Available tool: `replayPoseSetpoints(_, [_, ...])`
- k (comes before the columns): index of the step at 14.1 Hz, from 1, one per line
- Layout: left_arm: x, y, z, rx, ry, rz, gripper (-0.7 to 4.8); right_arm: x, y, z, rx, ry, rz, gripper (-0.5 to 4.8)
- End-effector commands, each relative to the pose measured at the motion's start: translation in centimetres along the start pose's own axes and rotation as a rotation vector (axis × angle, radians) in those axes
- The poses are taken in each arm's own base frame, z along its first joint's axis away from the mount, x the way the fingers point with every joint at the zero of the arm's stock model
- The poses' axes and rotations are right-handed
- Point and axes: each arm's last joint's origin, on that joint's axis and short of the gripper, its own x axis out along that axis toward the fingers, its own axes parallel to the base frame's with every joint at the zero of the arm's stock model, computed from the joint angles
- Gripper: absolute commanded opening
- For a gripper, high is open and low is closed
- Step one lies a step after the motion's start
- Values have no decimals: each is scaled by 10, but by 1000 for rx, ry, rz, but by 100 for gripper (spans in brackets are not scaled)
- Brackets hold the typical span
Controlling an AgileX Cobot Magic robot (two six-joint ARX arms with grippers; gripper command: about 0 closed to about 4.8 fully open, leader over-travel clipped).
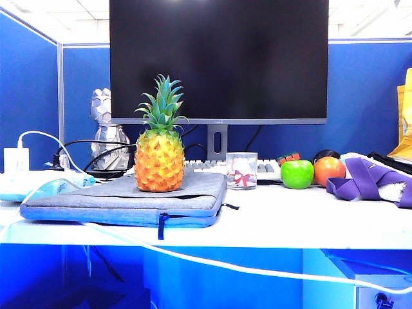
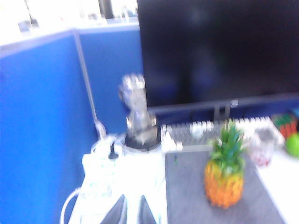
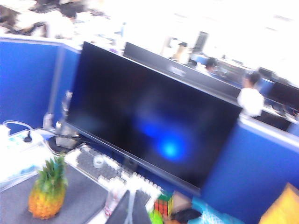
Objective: Pick up the pineapple and place it above the gray bag.
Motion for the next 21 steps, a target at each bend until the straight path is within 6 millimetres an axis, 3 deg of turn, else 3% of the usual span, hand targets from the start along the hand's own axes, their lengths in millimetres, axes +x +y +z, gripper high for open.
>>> replayPoseSetpoints(1, [-9,-3,-29,-78,-2,50,48,-11,14,-47,39,12,-95,-7])
replayPoseSetpoints(3, [-10,-5,-67,-130,19,103,48,-16,33,-110,132,-45,-154,-7])
replayPoseSetpoints(4, [-7,-7,-87,-175,-2,109,48,-19,46,-154,159,-112,-179,-7])
replayPoseSetpoints(7, [6,-9,-137,-240,-6,160,49,-13,74,-256,364,-232,-203,-7])
replayPoseSetpoints(10, [25,-10,-172,-240,14,157,53,14,83,-316,429,-153,-230,-6])
replayPoseSetpoints(13, [34,-11,-196,-203,44,150,53,20,91,-350,361,-31,-237,-6])
replayPoseSetpoints(16, [37,-12,-206,-184,82,148,59,20,92,-360,320,64,-276,-5])
replayPoseSetpoints(21, [38,-13,-212,-186,116,143,72,21,94,-367,324,75,-268,4])
